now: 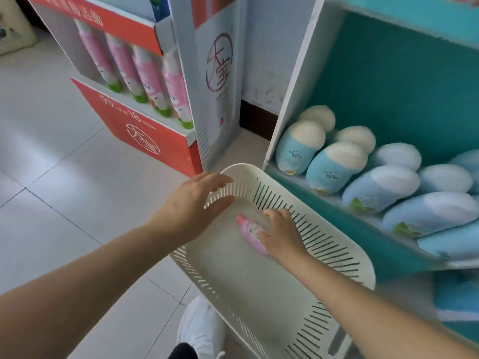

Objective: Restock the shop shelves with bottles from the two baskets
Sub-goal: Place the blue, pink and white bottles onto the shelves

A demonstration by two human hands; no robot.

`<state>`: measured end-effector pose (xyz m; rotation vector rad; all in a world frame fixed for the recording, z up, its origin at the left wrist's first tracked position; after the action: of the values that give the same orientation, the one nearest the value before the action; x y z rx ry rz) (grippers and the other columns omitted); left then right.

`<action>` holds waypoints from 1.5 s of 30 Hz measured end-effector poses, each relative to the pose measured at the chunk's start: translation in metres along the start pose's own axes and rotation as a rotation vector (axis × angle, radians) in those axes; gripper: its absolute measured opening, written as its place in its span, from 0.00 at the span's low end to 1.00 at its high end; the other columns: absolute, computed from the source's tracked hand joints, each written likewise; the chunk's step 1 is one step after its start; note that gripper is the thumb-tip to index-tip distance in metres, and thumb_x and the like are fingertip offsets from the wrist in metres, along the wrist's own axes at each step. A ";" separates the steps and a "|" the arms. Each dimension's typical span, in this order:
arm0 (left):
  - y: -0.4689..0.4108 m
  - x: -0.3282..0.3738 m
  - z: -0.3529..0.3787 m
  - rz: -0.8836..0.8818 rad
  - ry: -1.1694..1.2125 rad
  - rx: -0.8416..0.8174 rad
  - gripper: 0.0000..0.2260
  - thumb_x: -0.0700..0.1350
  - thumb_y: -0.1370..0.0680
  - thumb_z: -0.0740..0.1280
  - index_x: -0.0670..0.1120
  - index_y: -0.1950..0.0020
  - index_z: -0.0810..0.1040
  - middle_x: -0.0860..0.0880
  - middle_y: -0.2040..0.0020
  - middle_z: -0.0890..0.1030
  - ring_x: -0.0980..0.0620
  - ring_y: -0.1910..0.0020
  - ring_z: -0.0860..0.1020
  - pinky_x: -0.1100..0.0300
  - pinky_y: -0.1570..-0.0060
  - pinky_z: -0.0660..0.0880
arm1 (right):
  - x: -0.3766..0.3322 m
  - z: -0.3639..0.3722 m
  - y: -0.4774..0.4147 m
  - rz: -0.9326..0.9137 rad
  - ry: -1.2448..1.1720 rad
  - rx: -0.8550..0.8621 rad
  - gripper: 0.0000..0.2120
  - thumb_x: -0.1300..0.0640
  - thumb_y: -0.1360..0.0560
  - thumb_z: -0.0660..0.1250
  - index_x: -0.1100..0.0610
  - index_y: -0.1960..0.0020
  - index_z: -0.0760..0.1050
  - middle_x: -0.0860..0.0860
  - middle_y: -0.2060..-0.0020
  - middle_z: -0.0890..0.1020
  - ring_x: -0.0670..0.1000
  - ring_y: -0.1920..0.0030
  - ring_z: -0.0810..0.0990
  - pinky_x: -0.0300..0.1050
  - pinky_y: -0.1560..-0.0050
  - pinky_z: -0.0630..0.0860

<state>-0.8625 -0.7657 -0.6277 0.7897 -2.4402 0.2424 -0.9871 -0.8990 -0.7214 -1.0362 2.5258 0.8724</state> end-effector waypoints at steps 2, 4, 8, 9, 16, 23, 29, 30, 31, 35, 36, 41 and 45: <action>-0.003 -0.017 0.018 -0.016 -0.007 0.024 0.18 0.52 0.24 0.64 0.48 0.36 0.74 0.50 0.43 0.78 0.56 0.49 0.76 0.66 0.48 0.69 | 0.016 0.014 -0.014 0.032 0.005 -0.004 0.24 0.46 0.25 0.60 0.58 0.34 0.68 0.55 0.40 0.69 0.55 0.38 0.70 0.45 0.40 0.68; -0.003 -0.034 0.033 -0.043 -0.034 0.023 0.17 0.52 0.24 0.65 0.48 0.37 0.75 0.49 0.42 0.78 0.55 0.50 0.75 0.66 0.49 0.67 | 0.029 0.028 -0.028 0.050 0.027 -0.017 0.25 0.49 0.26 0.65 0.56 0.32 0.66 0.54 0.39 0.69 0.54 0.38 0.70 0.45 0.42 0.69; -0.003 -0.061 0.050 -0.018 -0.142 0.029 0.21 0.58 0.24 0.59 0.47 0.39 0.77 0.46 0.46 0.80 0.44 0.49 0.79 0.56 0.51 0.73 | 0.049 0.055 -0.050 0.077 0.070 -0.069 0.32 0.50 0.30 0.71 0.55 0.30 0.63 0.54 0.36 0.69 0.56 0.36 0.69 0.46 0.41 0.69; -0.003 -0.065 0.053 -0.007 -0.163 0.040 0.21 0.58 0.24 0.57 0.46 0.40 0.77 0.46 0.47 0.80 0.43 0.50 0.79 0.56 0.52 0.73 | 0.052 0.061 -0.055 0.089 0.071 -0.078 0.33 0.50 0.31 0.72 0.55 0.30 0.62 0.54 0.36 0.68 0.56 0.36 0.69 0.47 0.41 0.69; 0.002 -0.073 0.069 0.066 -0.234 0.107 0.14 0.52 0.23 0.59 0.47 0.46 0.80 0.50 0.50 0.81 0.45 0.53 0.79 0.53 0.54 0.72 | 0.062 0.098 -0.071 0.079 0.146 -0.148 0.35 0.55 0.29 0.69 0.54 0.27 0.56 0.55 0.34 0.67 0.57 0.35 0.68 0.48 0.39 0.69; 0.002 -0.074 0.069 0.097 -0.238 0.151 0.12 0.51 0.23 0.60 0.48 0.47 0.80 0.51 0.51 0.81 0.47 0.53 0.78 0.56 0.54 0.70 | 0.067 0.101 -0.072 0.074 0.179 -0.151 0.32 0.58 0.29 0.67 0.55 0.29 0.57 0.56 0.36 0.67 0.57 0.36 0.67 0.47 0.41 0.69; 0.004 -0.075 0.071 0.069 -0.239 0.083 0.12 0.51 0.23 0.58 0.50 0.47 0.79 0.53 0.49 0.81 0.48 0.52 0.78 0.56 0.54 0.68 | 0.049 0.084 -0.053 0.043 0.184 -0.182 0.33 0.55 0.29 0.65 0.51 0.28 0.55 0.52 0.35 0.67 0.54 0.35 0.66 0.47 0.45 0.71; 0.005 -0.073 0.071 0.063 -0.226 0.073 0.13 0.52 0.23 0.58 0.50 0.47 0.79 0.53 0.49 0.81 0.48 0.52 0.78 0.57 0.53 0.68 | 0.043 0.079 -0.048 0.025 0.171 -0.166 0.33 0.55 0.29 0.66 0.50 0.28 0.55 0.51 0.35 0.67 0.54 0.35 0.67 0.47 0.45 0.71; 0.007 -0.070 0.070 0.063 -0.207 0.064 0.13 0.52 0.23 0.58 0.50 0.46 0.78 0.53 0.49 0.81 0.49 0.52 0.78 0.57 0.52 0.69 | 0.037 0.072 -0.042 0.005 0.152 -0.145 0.33 0.54 0.30 0.66 0.49 0.28 0.56 0.50 0.35 0.67 0.54 0.35 0.67 0.47 0.46 0.71; 0.012 -0.048 0.055 -0.063 -0.025 0.073 0.11 0.49 0.23 0.63 0.47 0.43 0.78 0.51 0.52 0.79 0.51 0.60 0.78 0.56 0.53 0.76 | 0.014 0.041 -0.013 -0.106 0.088 -0.070 0.35 0.51 0.31 0.69 0.49 0.28 0.56 0.49 0.35 0.67 0.52 0.37 0.68 0.48 0.46 0.73; 0.013 -0.042 0.049 -0.140 0.029 0.075 0.11 0.48 0.23 0.64 0.47 0.42 0.77 0.51 0.52 0.78 0.52 0.60 0.77 0.56 0.54 0.75 | 0.009 0.032 -0.004 -0.135 0.081 -0.063 0.36 0.50 0.31 0.69 0.49 0.28 0.56 0.49 0.35 0.67 0.52 0.37 0.68 0.48 0.45 0.74; 0.015 -0.007 0.024 -0.460 0.275 0.044 0.21 0.57 0.23 0.62 0.47 0.35 0.71 0.49 0.46 0.79 0.52 0.52 0.76 0.57 0.50 0.74 | -0.015 -0.018 0.038 -0.270 0.048 0.041 0.37 0.49 0.31 0.69 0.49 0.27 0.56 0.47 0.33 0.67 0.50 0.35 0.68 0.48 0.41 0.73; 0.023 0.036 0.009 -0.517 0.581 -0.091 0.22 0.60 0.25 0.63 0.49 0.38 0.71 0.51 0.47 0.78 0.47 0.48 0.79 0.47 0.49 0.79 | -0.035 -0.064 0.071 -0.355 -0.031 0.196 0.37 0.49 0.32 0.70 0.48 0.28 0.57 0.46 0.33 0.67 0.50 0.34 0.67 0.48 0.40 0.71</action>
<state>-0.9039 -0.7674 -0.6151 1.0960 -1.6360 0.1327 -1.0143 -0.8801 -0.6246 -1.3343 2.2459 0.5255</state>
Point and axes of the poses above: each hand's wrist, its own y-axis away from the middle knuckle, its own z-axis out of the palm, x = y × z, the point moved 3 cm from there along -y, towards the middle knuckle
